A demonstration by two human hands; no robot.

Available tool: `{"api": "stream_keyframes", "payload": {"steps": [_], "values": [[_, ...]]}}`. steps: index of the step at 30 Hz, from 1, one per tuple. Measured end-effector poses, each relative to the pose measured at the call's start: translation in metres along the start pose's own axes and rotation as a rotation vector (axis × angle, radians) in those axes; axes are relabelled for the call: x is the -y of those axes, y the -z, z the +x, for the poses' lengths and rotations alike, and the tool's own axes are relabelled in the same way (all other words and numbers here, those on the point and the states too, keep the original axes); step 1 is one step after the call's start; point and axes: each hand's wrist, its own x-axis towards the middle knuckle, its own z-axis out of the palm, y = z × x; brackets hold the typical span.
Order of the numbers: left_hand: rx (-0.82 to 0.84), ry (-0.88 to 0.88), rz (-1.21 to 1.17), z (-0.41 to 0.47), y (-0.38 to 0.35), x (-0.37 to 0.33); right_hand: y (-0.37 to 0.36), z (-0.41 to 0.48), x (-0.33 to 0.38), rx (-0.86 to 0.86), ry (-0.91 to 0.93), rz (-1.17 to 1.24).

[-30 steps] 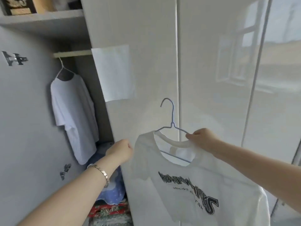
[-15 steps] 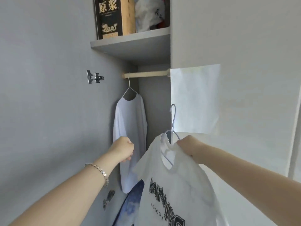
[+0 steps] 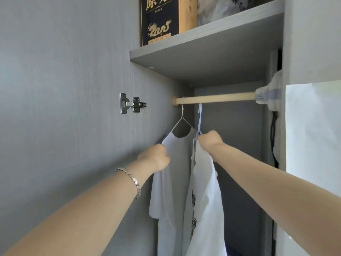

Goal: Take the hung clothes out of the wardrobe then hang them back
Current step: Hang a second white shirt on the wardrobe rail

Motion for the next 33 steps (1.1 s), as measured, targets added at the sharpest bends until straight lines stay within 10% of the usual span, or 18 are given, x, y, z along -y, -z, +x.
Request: {"api": "stream_keyframes", "payload": {"steps": [12, 33], "values": [[-0.2, -0.18, 0.006, 0.135, 0.034, 0.002, -0.048, 0.147, 0.064, -0.209, 0.064, -0.057], [-0.303, -0.138, 0.087, 0.116, 0.024, 0.029, -0.109, 0.161, 0.03, 0.026, 0.152, -0.3]]}}
